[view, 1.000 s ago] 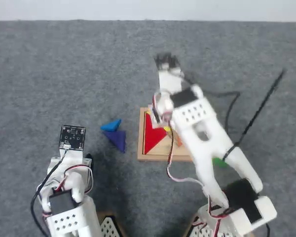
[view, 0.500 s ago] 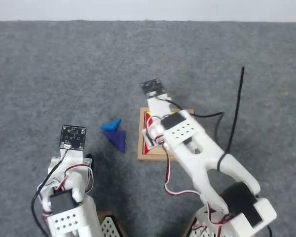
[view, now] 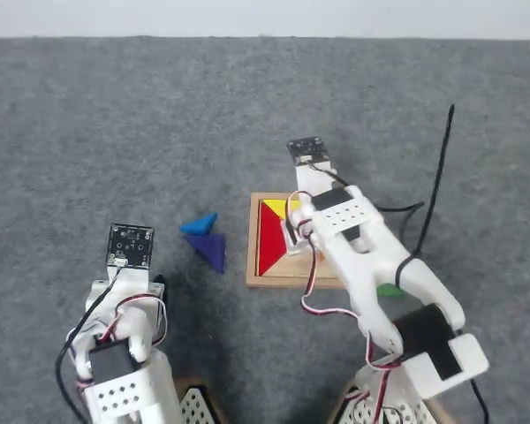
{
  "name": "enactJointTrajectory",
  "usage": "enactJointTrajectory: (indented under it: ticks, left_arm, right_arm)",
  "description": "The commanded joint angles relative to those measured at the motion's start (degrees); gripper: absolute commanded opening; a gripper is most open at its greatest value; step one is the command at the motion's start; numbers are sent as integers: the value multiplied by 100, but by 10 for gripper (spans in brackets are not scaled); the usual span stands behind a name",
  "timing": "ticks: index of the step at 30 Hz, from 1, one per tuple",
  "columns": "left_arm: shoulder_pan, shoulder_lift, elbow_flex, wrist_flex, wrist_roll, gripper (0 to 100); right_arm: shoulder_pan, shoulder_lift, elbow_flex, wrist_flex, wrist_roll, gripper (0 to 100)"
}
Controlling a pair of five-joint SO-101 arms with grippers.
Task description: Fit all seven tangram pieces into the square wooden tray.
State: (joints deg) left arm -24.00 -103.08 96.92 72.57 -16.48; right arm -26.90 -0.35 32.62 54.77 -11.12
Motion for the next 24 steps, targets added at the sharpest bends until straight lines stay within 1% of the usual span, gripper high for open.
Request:
enactJointTrajectory:
  ticks: [1, 7, 9, 11, 14, 17, 21, 24]
  left_arm:
    - [0, -105, -40, 26, -88, 190]
    - [0, -105, -40, 26, -88, 190]
    - [0, -105, -40, 26, -88, 190]
    - [0, -105, -40, 26, -88, 190]
    - [0, -105, -40, 26, -88, 190]
    - [0, -105, -40, 26, -88, 190]
    - [0, -105, -40, 26, -88, 190]
    - [0, -105, -40, 26, -88, 190]
  right_arm:
    - [242, -48, -316, 31, 53, 336]
    - [312, -13, -316, 22, 62, 336]
    - [312, 145, -396, 48, 211, 336]
    - [312, 365, -554, 154, 360, 336]
    - [286, 435, -862, 488, 352, 335]
    - [338, 110, -888, 567, 343, 335]
    - [611, -611, -527, 646, 378, 335]
    - [822, -840, -281, 646, 466, 335]
